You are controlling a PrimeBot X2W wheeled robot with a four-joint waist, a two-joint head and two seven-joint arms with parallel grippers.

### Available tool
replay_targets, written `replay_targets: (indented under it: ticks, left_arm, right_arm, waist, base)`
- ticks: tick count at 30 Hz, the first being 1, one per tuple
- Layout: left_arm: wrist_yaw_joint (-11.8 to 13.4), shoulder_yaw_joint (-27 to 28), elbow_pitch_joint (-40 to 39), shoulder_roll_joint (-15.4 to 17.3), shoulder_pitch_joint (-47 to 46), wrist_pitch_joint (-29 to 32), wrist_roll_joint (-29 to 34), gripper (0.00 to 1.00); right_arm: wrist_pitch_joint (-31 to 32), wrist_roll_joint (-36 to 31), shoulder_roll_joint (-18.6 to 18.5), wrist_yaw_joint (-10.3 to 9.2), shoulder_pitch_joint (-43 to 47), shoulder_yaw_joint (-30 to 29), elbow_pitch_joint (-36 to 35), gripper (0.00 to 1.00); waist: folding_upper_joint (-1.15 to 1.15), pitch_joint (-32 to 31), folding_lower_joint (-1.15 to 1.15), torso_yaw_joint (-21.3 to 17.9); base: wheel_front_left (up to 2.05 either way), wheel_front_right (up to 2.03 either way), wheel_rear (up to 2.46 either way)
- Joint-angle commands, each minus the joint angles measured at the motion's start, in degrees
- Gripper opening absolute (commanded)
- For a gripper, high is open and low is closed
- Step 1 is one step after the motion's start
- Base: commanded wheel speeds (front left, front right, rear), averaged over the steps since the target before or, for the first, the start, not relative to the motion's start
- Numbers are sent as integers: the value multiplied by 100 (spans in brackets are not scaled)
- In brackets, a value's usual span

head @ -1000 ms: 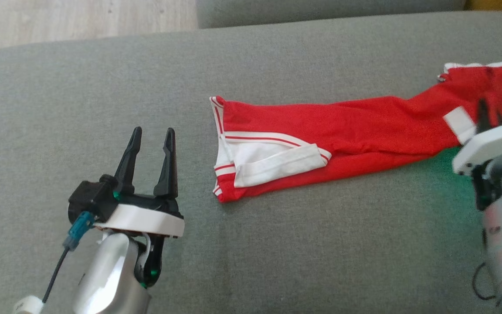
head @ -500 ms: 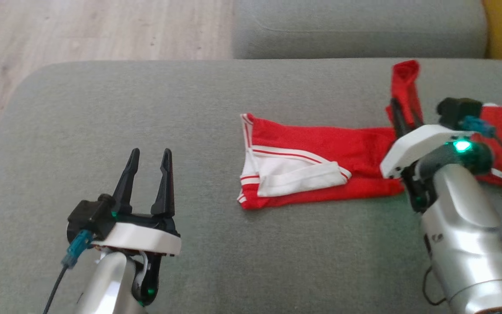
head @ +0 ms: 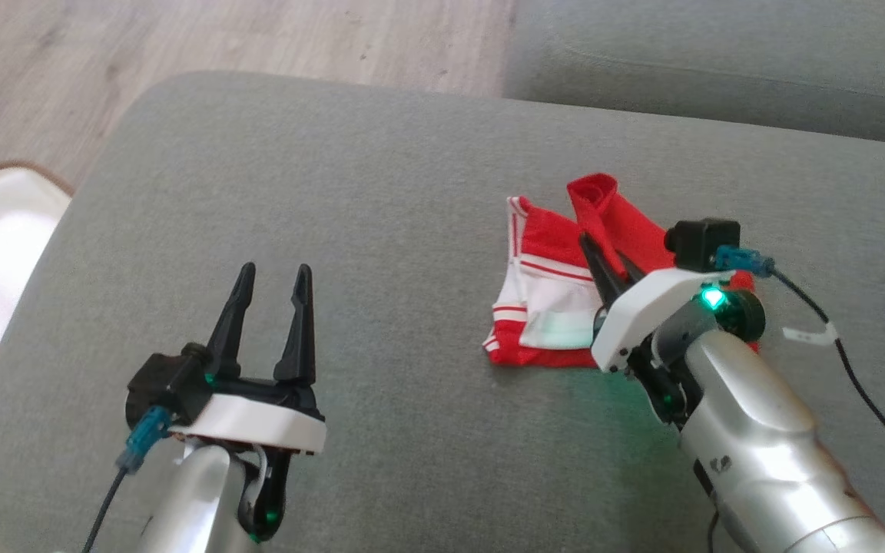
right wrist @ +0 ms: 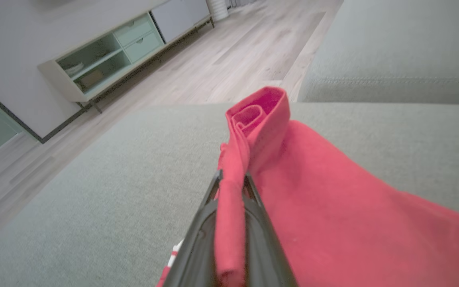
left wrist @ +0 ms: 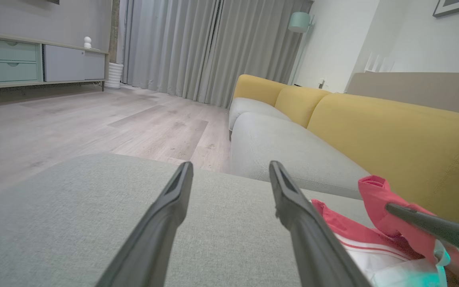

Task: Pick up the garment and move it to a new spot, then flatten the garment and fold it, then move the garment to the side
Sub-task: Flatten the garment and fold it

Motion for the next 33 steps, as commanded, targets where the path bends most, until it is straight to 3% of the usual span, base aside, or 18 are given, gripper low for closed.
replay_targets:
  ticks: [1,9,10,11,18,22,29,33]
  left_arm:
    - [11,133,-158,76,-210,-30,-27,100]
    - [10,50,-95,46,-300,-30,-60,100]
    - [10,41,-85,42,-308,-30,-61,100]
    - [10,34,-77,38,-314,-30,-62,100]
    - [15,79,-22,62,-325,-30,-56,100]
    - [19,139,-74,109,-319,-30,-46,100]
    - [72,393,-345,125,-262,-30,2,100]
    - [96,585,-530,94,-178,-30,77,100]
  right_arm:
    - [-98,47,85,-4,-145,127,-103,0]
    - [-268,464,86,-4,-276,638,409,3]
    - [-290,544,86,-4,-274,748,409,64]
    - [-276,663,86,-4,-256,868,387,100]
    - [-225,1483,86,-4,-235,1910,-202,100]
    - [-532,1471,86,-4,-449,2110,-194,100]
    - [-1223,715,84,-4,-855,1729,322,100]
    - [-1376,37,-135,-4,-929,1088,493,100]
  waist:
    - [0,85,0,124]
    - [0,256,0,379]
    - [0,262,0,394]
    - [0,265,0,404]
    - [0,203,0,249]
    - [0,146,0,-12]
    - [0,102,0,-549]
    - [0,78,0,-908]
  base:
    - [0,0,0]
    - [0,0,0]
    - [0,0,0]
    - [0,0,0]
    - [0,0,0]
    - [0,0,0]
    - [0,0,0]
    - [0,0,0]
